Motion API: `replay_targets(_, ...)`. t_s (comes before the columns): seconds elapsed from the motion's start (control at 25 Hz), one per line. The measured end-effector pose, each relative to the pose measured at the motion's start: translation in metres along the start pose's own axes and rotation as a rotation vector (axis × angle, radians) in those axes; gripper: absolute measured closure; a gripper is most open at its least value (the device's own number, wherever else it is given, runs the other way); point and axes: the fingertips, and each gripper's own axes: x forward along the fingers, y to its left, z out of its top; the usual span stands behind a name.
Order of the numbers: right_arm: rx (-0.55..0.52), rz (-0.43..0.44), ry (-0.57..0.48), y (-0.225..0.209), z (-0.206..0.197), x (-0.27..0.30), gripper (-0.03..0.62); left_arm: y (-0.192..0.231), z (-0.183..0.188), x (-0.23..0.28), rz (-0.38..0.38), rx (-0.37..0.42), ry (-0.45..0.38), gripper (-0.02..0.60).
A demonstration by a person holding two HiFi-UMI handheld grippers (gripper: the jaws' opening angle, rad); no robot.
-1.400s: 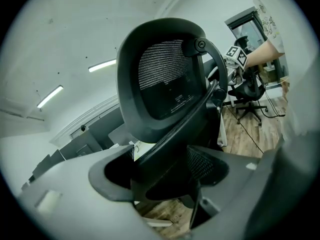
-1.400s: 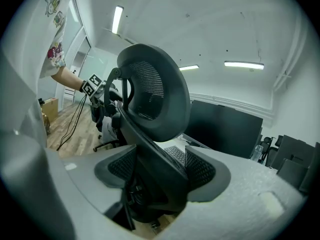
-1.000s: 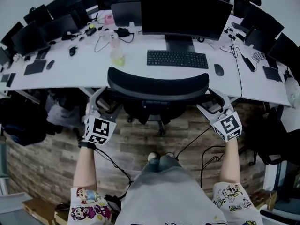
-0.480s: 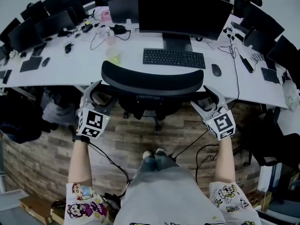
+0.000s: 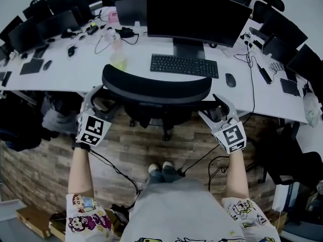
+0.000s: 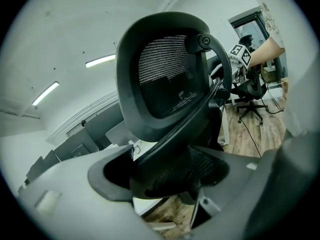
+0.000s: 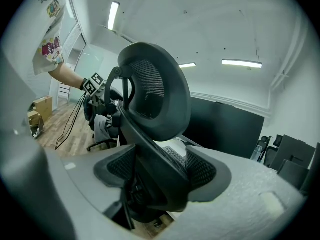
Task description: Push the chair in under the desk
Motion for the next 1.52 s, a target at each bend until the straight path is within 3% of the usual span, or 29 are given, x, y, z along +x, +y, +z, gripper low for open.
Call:
replay_targets(0.56, -0.019, -0.014, -0.016, 0.0, 0.002, 0.0, 0.281, 0.002, 0.0, -0.002, 0.006, -0.001, 0.035, 0.242)
replay_targets(0.72, -0.042, -0.01, -0.001, 0.003, 0.005, 0.0, 0.279, 0.0, 0.006, -0.008, 0.024, -0.06, 0.009, 0.242)
replay_targets(1.08, -0.007, 0.044, -0.046, 0.026, 0.018, -0.026, 0.287, -0.025, 0.03, -0.033, 0.018, -0.104, -0.049, 0.249)
replay_targets(1.28, 0.073, 0.052, -0.12, 0.038, 0.034, -0.047, 0.295, -0.049, 0.044, -0.052, -0.002, -0.172, -0.104, 0.261)
replay_targets(1.52, 0.199, 0.071, -0.217, 0.056, 0.052, -0.067, 0.316, -0.083, 0.074, -0.073, -0.045, -0.333, -0.234, 0.29)
